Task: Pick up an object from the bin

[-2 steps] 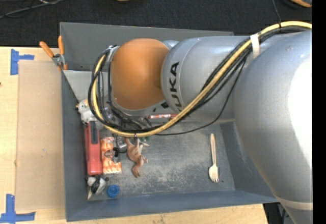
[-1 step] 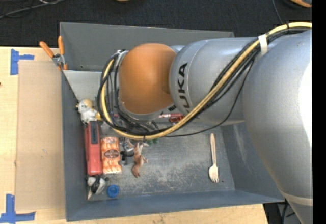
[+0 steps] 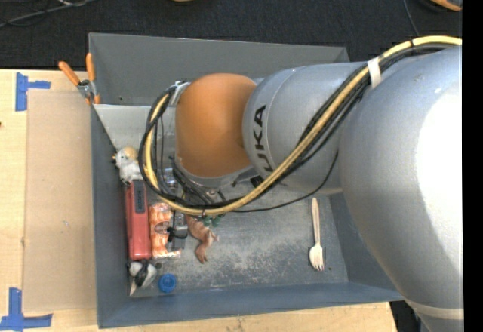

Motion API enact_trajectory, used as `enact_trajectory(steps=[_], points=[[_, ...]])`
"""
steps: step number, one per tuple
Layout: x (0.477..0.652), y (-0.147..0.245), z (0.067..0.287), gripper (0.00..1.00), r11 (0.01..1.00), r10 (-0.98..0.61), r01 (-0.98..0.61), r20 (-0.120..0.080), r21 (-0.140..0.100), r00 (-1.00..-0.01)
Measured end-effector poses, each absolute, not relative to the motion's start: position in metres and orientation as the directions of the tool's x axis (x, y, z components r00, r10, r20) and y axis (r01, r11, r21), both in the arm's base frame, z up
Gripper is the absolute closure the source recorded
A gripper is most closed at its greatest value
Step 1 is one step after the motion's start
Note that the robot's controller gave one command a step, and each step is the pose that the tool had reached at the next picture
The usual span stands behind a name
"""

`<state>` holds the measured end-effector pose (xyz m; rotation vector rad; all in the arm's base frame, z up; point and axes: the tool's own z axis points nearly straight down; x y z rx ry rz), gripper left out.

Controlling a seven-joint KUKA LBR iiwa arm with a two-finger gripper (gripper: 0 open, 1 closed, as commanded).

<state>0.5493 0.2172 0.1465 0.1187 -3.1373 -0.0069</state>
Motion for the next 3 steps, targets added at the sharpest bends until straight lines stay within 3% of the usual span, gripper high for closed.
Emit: enact_trajectory(steps=[1, 2, 3], points=[[0.549, 0.212, 0.126, 0.00, 0.988, -0.154, -0.154, 0.001, 0.003, -0.988], [0.562, 0.209, 0.099, 0.00, 0.993, -0.122, -0.122, 0.001, 0.004, -0.993], [0.557, 0.210, 0.079, 1.00, 0.985, -0.174, -0.174, -0.008, 0.007, -0.985]])
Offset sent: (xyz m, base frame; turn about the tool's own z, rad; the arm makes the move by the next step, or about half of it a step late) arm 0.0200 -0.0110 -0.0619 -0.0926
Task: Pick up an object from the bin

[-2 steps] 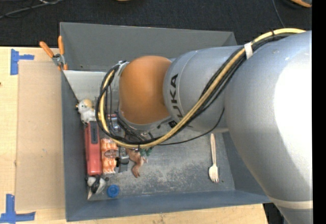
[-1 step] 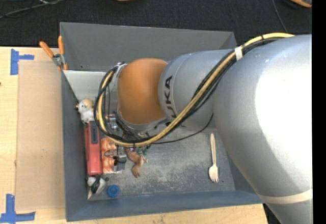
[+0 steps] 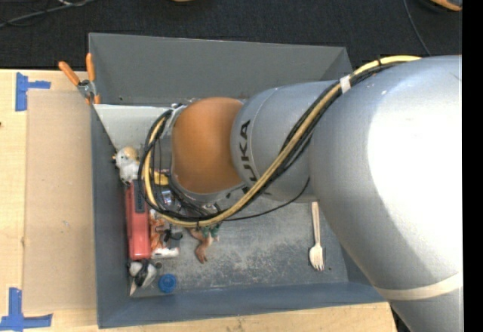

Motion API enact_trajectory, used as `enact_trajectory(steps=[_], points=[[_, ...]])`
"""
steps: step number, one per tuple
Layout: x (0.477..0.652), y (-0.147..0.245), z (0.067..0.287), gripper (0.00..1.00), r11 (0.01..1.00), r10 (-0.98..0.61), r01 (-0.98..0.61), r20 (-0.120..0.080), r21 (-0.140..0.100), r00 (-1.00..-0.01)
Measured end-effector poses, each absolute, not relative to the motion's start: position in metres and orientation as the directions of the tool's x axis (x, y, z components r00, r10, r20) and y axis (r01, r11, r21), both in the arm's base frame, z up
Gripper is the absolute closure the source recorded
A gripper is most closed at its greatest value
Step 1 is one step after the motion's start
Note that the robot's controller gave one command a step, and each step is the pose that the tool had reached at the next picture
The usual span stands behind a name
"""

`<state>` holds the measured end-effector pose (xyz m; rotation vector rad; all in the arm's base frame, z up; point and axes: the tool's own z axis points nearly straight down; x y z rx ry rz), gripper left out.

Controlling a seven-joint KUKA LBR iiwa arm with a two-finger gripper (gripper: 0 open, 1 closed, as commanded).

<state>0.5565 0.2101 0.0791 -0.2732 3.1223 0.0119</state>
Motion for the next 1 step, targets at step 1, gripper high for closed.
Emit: enact_trajectory(steps=[1], points=[[0.5565, 0.2101, 0.0791, 1.00, 0.985, -0.173, -0.174, -0.008, 0.007, -0.985]])
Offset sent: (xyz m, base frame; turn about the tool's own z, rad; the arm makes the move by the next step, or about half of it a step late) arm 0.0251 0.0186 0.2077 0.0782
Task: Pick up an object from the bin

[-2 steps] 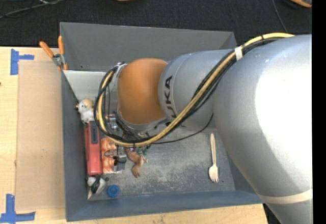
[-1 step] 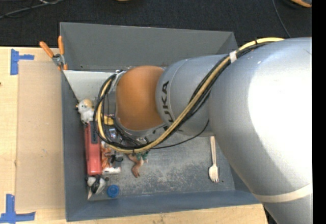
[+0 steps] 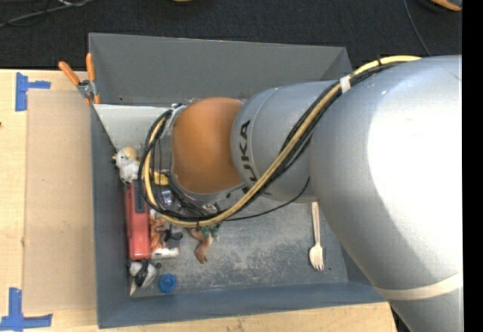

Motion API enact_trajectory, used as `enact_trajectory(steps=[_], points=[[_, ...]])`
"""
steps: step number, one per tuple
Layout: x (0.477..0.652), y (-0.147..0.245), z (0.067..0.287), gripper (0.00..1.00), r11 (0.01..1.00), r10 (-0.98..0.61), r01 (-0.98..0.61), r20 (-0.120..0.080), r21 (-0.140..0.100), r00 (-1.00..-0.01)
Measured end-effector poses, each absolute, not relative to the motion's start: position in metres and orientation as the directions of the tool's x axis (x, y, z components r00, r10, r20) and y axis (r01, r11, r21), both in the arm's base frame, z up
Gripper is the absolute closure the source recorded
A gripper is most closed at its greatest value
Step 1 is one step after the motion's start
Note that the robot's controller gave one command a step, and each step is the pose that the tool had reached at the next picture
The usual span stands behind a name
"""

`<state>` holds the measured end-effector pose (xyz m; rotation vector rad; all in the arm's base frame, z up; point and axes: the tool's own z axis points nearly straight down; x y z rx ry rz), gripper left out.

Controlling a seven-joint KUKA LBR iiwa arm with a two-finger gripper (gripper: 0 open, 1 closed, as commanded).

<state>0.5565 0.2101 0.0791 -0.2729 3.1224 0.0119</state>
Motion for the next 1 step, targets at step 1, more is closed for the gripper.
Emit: enact_trajectory(steps=[1], points=[[0.5617, 0.2148, 0.1429, 1.00, 0.988, -0.151, -0.151, 0.002, 0.005, -0.988]])
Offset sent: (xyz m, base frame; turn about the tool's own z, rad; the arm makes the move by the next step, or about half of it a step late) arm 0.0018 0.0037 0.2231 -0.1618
